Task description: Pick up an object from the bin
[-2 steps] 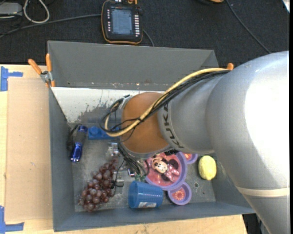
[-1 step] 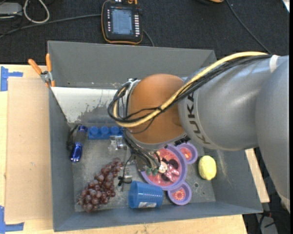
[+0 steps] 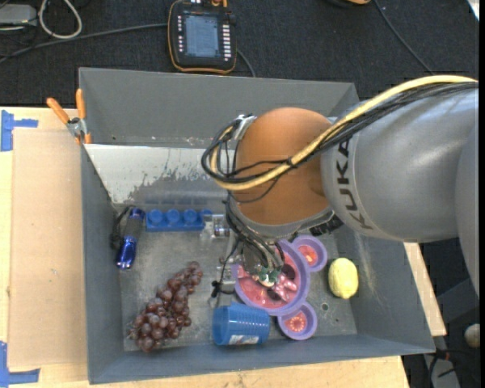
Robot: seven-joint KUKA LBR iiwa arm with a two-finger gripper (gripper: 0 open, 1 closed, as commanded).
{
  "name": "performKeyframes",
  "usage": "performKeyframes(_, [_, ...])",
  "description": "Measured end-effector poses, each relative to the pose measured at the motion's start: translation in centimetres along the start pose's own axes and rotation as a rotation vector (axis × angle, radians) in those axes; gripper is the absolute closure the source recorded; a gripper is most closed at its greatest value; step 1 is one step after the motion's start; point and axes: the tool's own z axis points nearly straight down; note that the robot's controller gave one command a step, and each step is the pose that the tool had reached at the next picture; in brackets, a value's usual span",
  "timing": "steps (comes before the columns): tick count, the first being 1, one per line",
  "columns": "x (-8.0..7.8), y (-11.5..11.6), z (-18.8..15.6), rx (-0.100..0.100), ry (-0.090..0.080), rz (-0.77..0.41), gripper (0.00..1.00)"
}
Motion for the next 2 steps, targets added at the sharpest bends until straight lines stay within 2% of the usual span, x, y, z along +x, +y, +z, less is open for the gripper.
performKeyframes(1, [-0.7,3.6,5.3,-0.004,-0.008,-0.090,0.00])
performKeyframes(2, [-0.6,3.9,7.4,-0.002,-0.001,-0.069,0.00])
